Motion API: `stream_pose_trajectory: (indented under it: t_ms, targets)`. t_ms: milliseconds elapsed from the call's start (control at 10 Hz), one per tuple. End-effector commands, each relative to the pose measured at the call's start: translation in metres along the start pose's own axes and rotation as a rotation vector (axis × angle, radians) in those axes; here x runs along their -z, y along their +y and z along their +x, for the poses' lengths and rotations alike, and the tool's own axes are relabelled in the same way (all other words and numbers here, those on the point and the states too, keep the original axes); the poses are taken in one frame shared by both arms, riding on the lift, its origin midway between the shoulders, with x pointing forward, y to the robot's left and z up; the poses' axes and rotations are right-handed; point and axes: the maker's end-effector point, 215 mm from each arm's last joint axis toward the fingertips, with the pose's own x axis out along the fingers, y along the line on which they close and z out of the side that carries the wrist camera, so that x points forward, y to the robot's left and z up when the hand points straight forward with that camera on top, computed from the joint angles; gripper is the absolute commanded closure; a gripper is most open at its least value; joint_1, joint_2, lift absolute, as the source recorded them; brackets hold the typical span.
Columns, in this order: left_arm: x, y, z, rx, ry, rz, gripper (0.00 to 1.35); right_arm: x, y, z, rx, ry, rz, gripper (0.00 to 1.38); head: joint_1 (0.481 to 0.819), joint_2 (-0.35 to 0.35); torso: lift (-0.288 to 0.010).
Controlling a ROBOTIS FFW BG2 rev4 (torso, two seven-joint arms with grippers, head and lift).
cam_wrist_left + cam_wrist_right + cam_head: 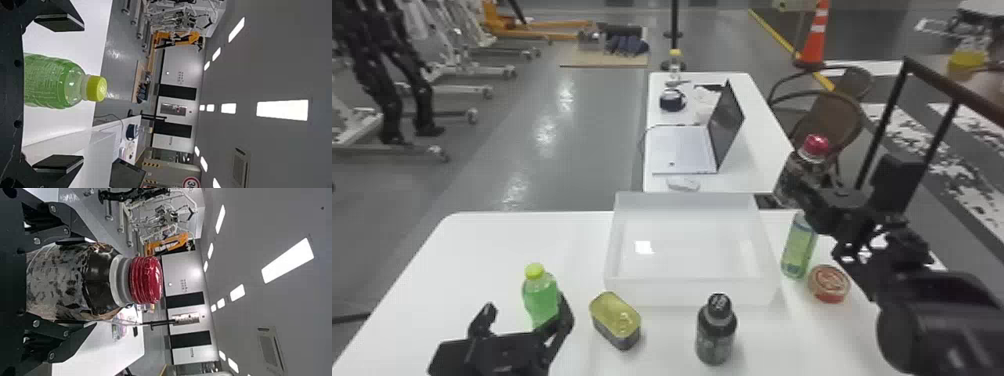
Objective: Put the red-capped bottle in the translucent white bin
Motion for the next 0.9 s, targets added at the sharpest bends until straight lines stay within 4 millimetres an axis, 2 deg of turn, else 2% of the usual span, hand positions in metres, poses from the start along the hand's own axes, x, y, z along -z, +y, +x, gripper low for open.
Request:
stream_pose_trajectory:
  t_ms: [0, 100, 200, 300, 600, 800]
  targets:
    - [0.0, 0.001, 0.0, -0.002, 0.002, 0.002, 0.12, 0.003, 0.027, 0.017, -0.053, 0.009, 0.011, 0.9, 0.549, 0.0, -0.1]
    - [0.001, 0.001, 0.0, 0.0, 0.005, 0.002, 0.12, 0.002, 0.048, 0.031, -0.093, 0.009, 0.022, 0.9, 0.549, 0.0, -0.1]
    - [0.002, 0.002, 0.0, 0.0, 0.007, 0.002, 0.12, 0.012, 0.071, 0.04, -0.136, 0.026, 0.03, 0.9, 0.549, 0.0, -0.1]
    - [0.002, 0.001, 0.001, 0.003, 0.007, 0.001, 0.12, 0.026, 0.085, 0.042, -0.156, 0.048, 0.04, 0.9, 0.549, 0.0, -0.1]
    - [0.003, 0.001, 0.001, 0.004, 0.01, -0.002, 0.12, 0.088, 0.088, 0.033, -0.15, 0.164, 0.079, 0.9, 0.549, 0.0, -0.1]
    - [0.004, 0.001, 0.0, 0.003, 0.011, -0.005, 0.12, 0.118, 0.085, 0.025, -0.14, 0.228, 0.105, 0.9, 0.549, 0.0, -0.1]
